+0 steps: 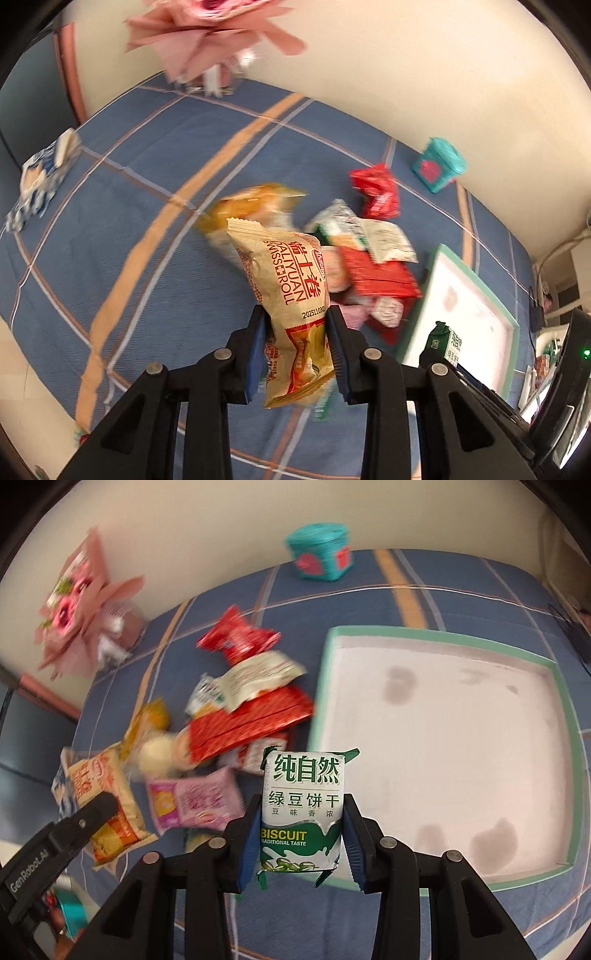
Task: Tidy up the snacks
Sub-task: 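Carry both snacks into the white tray and open both tools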
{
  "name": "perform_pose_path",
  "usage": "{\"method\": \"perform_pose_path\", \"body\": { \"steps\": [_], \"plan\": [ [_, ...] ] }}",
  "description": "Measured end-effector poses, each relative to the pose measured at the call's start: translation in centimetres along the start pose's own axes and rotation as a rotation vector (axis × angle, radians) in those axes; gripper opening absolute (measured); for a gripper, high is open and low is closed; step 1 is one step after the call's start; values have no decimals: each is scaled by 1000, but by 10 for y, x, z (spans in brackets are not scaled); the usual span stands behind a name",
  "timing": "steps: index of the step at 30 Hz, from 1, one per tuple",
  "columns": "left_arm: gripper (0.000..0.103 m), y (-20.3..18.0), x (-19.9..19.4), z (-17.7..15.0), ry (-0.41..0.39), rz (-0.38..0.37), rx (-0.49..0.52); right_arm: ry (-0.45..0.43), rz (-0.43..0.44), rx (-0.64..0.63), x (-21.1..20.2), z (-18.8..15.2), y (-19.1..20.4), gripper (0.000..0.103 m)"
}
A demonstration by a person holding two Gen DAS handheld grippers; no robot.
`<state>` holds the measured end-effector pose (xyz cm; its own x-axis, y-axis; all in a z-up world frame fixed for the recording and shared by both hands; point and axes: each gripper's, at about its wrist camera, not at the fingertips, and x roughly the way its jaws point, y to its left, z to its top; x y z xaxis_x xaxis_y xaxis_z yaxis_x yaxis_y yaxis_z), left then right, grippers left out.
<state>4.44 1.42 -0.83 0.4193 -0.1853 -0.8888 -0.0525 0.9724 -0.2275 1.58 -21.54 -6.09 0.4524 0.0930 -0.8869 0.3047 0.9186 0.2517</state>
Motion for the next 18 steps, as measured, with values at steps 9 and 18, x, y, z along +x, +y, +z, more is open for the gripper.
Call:
{"method": "perform_pose_path", "body": {
  "steps": [9,18],
  "plan": [
    [34,-85,19,-5,40,-85,110,-49,-125,194,-16,19,-89,43],
    [34,-151,65,-13,92,-139,200,-54,-208,278,-3,36,-137,43]
  ]
}}
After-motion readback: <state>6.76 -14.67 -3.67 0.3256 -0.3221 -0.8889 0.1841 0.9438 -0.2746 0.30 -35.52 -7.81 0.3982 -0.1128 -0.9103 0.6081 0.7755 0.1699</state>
